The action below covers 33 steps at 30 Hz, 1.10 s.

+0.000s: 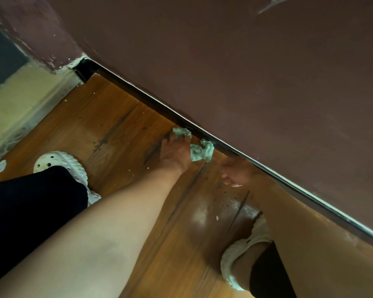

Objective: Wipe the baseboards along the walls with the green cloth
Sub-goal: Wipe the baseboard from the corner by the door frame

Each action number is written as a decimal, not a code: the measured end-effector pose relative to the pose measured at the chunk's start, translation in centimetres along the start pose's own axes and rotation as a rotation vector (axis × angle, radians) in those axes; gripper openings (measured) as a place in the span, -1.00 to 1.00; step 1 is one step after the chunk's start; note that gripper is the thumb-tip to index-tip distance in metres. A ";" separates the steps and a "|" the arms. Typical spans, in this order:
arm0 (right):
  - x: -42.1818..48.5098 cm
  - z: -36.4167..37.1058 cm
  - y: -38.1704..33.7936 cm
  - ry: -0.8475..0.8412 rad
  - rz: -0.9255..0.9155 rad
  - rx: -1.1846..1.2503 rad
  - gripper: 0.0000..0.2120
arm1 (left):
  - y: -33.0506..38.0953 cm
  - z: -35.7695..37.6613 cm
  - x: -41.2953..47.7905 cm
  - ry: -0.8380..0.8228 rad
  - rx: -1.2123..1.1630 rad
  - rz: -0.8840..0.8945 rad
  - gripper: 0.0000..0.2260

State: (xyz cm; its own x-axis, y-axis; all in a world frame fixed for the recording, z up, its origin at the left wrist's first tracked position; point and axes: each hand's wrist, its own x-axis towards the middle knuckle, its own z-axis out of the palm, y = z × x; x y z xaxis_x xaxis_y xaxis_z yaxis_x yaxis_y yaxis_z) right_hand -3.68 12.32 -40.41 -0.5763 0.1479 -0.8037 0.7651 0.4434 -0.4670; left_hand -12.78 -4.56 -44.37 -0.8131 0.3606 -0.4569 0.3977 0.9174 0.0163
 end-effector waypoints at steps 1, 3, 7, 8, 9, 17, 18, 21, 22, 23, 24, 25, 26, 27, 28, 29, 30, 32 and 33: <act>0.0 0.0 0.3 0.013 0.016 0.019 -0.86 | 0.2 0.1 0.1 0.013 -0.026 0.033 -0.41; 0.1 -0.1 0.8 0.031 0.053 0.078 -0.81 | 1.4 0.5 -0.6 -0.026 -0.077 0.184 -0.43; -0.4 0.3 1.8 0.019 0.052 0.109 -0.86 | 4.4 2.5 -2.5 -0.090 -0.101 0.434 -0.36; -0.6 0.3 2.0 0.026 0.047 0.110 -0.88 | 4.7 2.8 -2.4 -0.075 -0.069 0.432 -0.37; -0.9 0.4 2.3 0.022 0.042 0.105 -0.87 | 4.8 2.7 -2.4 -0.054 -0.036 0.388 -0.37; -2.3 -0.5 5.4 0.032 0.057 0.137 -0.90 | 3.2 0.6 -3.2 -0.134 -0.123 0.197 -0.43; -2.4 -0.6 5.8 0.046 0.063 0.124 -0.90 | 3.8 0.5 -4.1 -0.166 -0.121 0.273 -0.44; -3.2 -0.5 5.8 0.057 0.078 0.090 -0.90 | 5.6 0.6 -6.2 -0.257 -0.102 0.399 -0.43; -3.5 -0.4 5.4 0.057 0.069 0.080 -0.91 | 5.9 0.3 -6.5 -0.268 -0.073 0.406 -0.43; -3.8 -0.3 4.8 0.059 0.048 0.077 -0.91 | 6.1 -0.3 -6.9 -0.268 -0.042 0.415 -0.45; -4.1 -0.3 4.3 0.061 0.023 0.080 -0.90 | 6.2 -1.1 -7.2 -0.256 -0.020 0.432 -0.48; -4.4 -0.3 3.8 0.065 -0.011 0.086 -0.89 | 6.2 -2.0 -7.6 -0.238 -0.003 0.450 -0.53; -4.7 -0.2 3.3 0.069 -0.042 0.085 -0.88 | 6.2 -2.9 -8.0 -0.226 0.010 0.462 -0.57; -4.9 -0.2 2.8 0.078 -0.068 0.072 -0.87 | 6.2 -3.8 -8.4 -0.217 0.016 0.470 -0.59; -5.5 -0.2 2.5 0.093 -0.091 0.050 -0.87 | 6.2 -4.7 -9.1 -0.207 0.023 0.476 -0.60; -6.2 -0.2 2.2 0.107 -0.113 0.029 -0.86 | 6.1 -5.7 -9.7 -0.196 0.025 0.479 -0.62; -7.0 -0.3 1.9 0.111 -0.135 0.009 -0.86 | 6.0 -6.8 -10.3 -0.185 0.016 0.476 -0.63; -8.6 -0.5 1.5 0.116 -0.179 -0.038 -0.81 | 5.7 -8.8 -11.3 -0.162 -0.056 0.437 -0.61; -9.4 -0.7 1.3 0.124 -0.199 -0.059 -0.79 | 5.4 -9.8 -11.6 -0.153 -0.119 0.395 -0.57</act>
State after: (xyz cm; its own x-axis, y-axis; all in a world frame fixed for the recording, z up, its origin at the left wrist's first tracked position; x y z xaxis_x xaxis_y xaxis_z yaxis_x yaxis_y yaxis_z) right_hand 2.57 12.17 -33.16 -0.7475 0.1585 -0.6451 0.6171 0.5252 -0.5859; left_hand -5.33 -2.14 -30.29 -0.5328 0.6666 -0.5213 0.6065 0.7304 0.3141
